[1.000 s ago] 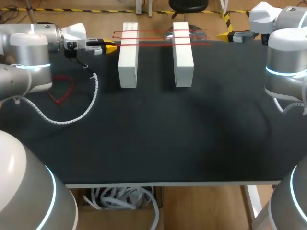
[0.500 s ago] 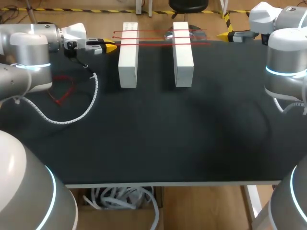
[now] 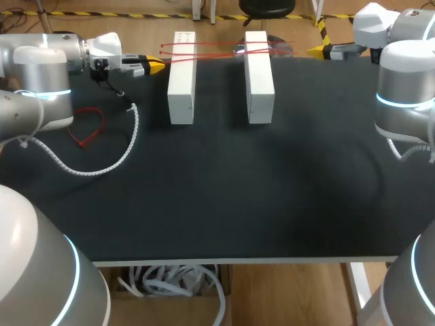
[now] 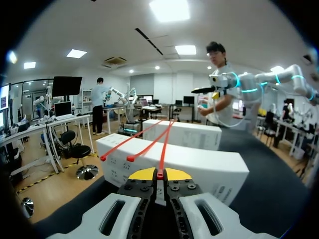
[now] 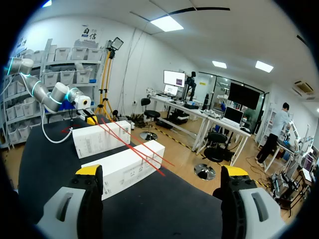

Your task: Grab the tape and strap the tape.

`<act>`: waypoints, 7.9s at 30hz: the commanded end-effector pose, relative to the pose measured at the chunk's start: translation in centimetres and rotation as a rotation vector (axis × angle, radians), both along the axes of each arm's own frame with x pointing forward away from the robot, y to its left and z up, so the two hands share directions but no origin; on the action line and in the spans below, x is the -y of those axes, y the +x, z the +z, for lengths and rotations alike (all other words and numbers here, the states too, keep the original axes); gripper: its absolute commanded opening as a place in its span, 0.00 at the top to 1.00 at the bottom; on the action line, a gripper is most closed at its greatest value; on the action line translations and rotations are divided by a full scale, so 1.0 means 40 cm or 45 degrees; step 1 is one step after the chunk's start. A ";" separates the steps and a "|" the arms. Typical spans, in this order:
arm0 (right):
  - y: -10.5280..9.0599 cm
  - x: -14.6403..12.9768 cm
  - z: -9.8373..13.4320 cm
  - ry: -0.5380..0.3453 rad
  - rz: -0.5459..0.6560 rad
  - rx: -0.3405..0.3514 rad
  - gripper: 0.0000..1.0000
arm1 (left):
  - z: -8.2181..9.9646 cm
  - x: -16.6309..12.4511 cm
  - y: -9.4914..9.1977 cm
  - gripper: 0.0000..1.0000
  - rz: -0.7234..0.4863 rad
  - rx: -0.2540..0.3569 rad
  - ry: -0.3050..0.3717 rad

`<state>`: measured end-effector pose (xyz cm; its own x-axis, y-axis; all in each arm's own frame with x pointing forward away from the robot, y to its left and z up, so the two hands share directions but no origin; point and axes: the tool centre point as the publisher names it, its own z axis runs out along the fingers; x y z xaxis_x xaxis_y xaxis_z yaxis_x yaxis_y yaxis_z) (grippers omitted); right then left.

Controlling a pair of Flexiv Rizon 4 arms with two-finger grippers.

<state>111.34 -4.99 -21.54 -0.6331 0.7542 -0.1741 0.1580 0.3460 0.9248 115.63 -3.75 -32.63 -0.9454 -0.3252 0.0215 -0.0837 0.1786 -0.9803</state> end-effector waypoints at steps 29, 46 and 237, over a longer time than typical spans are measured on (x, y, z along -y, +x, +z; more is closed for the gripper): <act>0.001 0.000 -0.001 0.000 0.000 0.000 0.00 | 0.281 0.039 -0.128 1.00 -0.206 0.011 -0.152; 0.001 0.000 -0.001 0.000 0.000 0.000 0.00 | 0.469 0.126 -0.149 1.00 -0.148 0.010 -0.412; -0.019 -0.121 0.195 2.458 -0.773 -0.371 0.00 | 0.669 0.213 -0.171 1.00 -0.162 0.180 -0.641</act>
<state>109.86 -0.54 -13.55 -0.0889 -0.1171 0.9891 0.1409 -0.9846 -0.1039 108.82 -12.24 -5.85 -0.9821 -0.1876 0.0154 0.0456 -0.3163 -0.9476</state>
